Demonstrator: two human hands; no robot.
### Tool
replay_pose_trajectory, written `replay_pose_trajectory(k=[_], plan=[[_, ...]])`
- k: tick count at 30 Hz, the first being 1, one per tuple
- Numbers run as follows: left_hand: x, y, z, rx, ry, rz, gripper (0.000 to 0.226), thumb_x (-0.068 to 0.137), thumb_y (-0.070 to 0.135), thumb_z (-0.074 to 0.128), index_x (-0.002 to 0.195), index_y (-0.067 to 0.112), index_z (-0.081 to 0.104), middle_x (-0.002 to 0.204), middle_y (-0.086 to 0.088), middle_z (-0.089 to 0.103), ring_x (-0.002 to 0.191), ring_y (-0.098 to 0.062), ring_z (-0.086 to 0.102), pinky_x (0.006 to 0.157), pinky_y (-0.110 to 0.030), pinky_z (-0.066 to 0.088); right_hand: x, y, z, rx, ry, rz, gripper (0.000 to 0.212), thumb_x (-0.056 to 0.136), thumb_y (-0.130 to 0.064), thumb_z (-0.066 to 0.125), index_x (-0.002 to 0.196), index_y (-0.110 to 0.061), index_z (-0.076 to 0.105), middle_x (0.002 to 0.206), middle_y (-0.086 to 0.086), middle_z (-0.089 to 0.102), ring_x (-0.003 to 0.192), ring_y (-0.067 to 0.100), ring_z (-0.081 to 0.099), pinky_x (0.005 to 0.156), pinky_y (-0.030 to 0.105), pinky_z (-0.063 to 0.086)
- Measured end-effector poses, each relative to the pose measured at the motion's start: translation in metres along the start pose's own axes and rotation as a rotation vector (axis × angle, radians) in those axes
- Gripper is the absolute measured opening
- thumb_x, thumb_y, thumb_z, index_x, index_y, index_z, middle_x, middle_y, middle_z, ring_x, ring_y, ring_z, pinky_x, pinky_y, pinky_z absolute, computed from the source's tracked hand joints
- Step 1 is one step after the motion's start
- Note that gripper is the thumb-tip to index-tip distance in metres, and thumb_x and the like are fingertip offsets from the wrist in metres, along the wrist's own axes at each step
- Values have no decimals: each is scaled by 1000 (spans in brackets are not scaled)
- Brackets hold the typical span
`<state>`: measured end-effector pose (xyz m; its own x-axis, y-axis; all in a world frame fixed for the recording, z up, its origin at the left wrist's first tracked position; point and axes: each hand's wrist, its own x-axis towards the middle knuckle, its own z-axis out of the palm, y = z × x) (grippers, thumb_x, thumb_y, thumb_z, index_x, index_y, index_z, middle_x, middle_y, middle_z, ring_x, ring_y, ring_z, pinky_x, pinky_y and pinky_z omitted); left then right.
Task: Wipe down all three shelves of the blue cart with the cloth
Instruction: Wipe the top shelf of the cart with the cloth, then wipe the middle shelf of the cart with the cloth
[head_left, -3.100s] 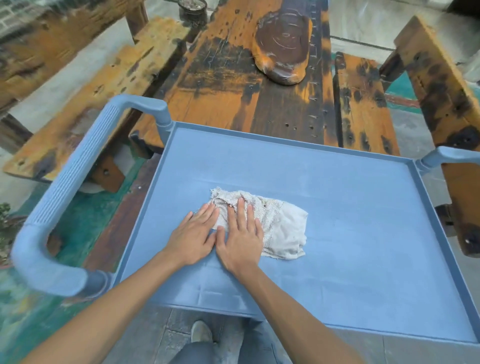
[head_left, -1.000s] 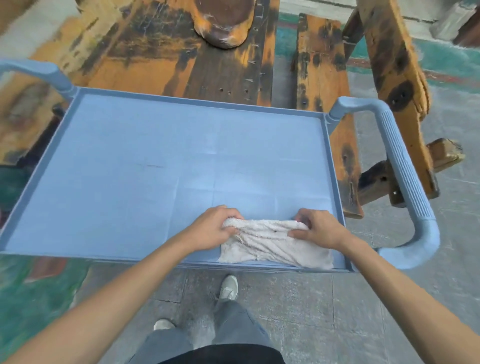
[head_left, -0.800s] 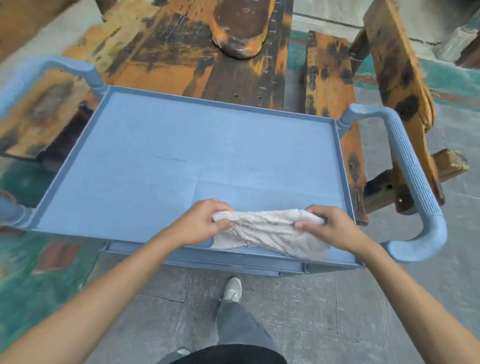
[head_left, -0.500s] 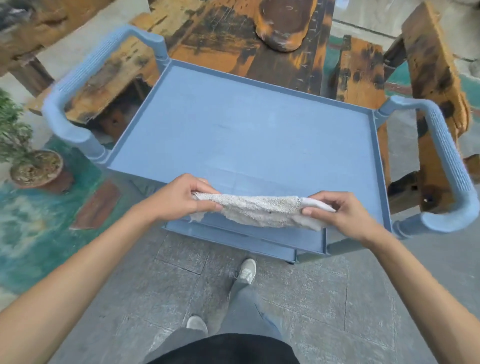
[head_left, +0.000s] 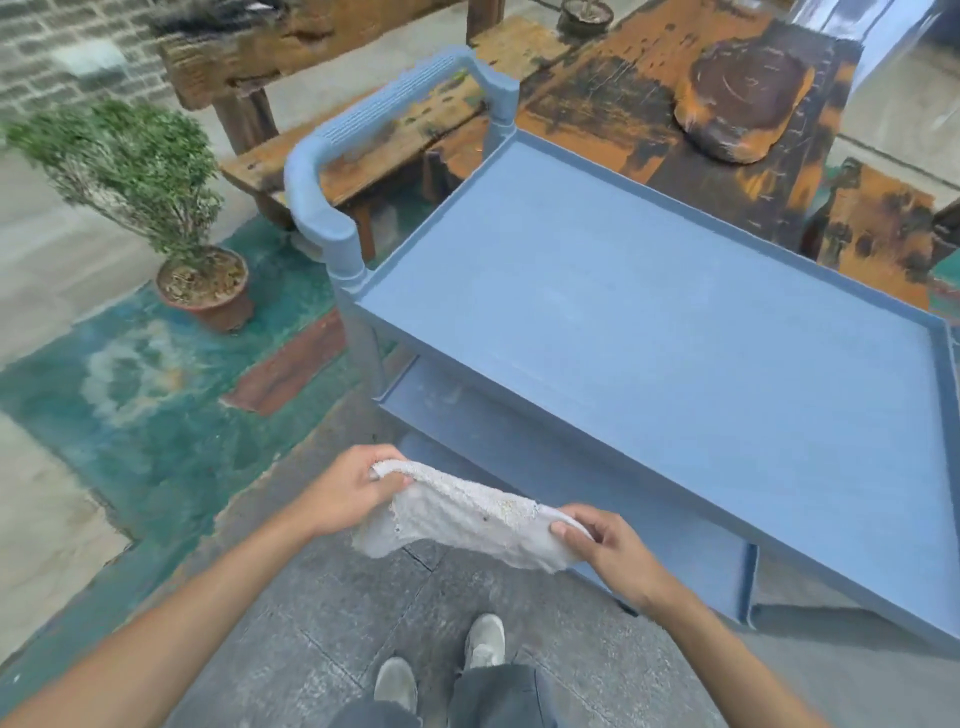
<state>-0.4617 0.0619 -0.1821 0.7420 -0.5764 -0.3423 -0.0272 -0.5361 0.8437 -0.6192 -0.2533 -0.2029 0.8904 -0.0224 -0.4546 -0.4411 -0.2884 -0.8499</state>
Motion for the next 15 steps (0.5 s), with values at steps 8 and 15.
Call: replay_pose_trajectory(k=[8, 15], plan=[[111, -86, 41, 44, 192, 145, 16, 98, 46, 45, 98, 31, 53, 83, -14, 64, 76, -33, 62, 74, -48, 50, 144, 75, 3, 156, 221, -18, 14, 103, -39, 56, 106, -38, 70, 106, -8, 76, 96, 11, 70, 82, 25, 55], [220, -148, 34, 280, 241, 259, 17, 101, 27, 54, 102, 16, 67, 95, -6, 72, 91, -23, 67, 85, -43, 51, 275, 134, -18, 85, 245, -149, 19, 103, -25, 60, 98, -32, 77, 98, -3, 79, 85, 8, 71, 69, 17, 54]])
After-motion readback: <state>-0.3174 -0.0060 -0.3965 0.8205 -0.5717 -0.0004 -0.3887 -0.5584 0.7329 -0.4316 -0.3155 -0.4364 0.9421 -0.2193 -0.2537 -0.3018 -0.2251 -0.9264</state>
